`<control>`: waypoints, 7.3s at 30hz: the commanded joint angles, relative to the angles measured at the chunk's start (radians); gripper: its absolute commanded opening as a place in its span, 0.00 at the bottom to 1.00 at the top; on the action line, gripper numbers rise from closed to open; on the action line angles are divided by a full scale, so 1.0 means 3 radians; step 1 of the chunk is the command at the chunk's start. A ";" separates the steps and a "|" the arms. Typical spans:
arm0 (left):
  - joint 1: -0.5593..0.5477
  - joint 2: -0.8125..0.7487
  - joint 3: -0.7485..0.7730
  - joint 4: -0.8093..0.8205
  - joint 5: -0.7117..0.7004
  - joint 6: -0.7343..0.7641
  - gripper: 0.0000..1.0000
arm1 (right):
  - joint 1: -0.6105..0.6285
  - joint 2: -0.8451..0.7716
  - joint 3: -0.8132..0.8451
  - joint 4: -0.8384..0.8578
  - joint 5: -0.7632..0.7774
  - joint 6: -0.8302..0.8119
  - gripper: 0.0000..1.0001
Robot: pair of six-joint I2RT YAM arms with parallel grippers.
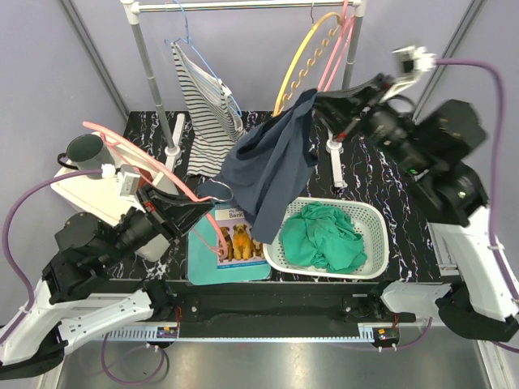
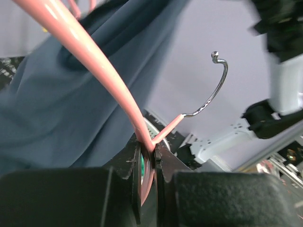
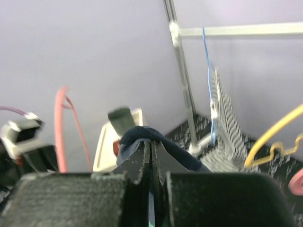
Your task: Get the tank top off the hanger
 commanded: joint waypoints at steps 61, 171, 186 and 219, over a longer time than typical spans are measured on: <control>-0.0001 0.0257 -0.0240 0.0282 -0.0130 -0.0131 0.00 | -0.0011 -0.1049 -0.2213 0.0273 0.0967 0.0250 0.00; -0.0001 -0.0638 -0.0568 0.0502 -0.1112 -0.0699 0.87 | 0.0900 -0.0820 -0.0932 -0.2350 0.1525 -0.0008 0.00; -0.0001 -0.0807 -0.0532 0.0318 -0.1219 -0.0637 0.87 | 0.0905 -0.0191 -0.0400 -0.2130 0.1498 -0.0095 0.00; -0.0001 -0.0869 -0.0430 0.0047 -0.0974 -0.0903 0.86 | 0.0445 0.2376 0.3129 -0.2570 0.1960 0.0293 0.00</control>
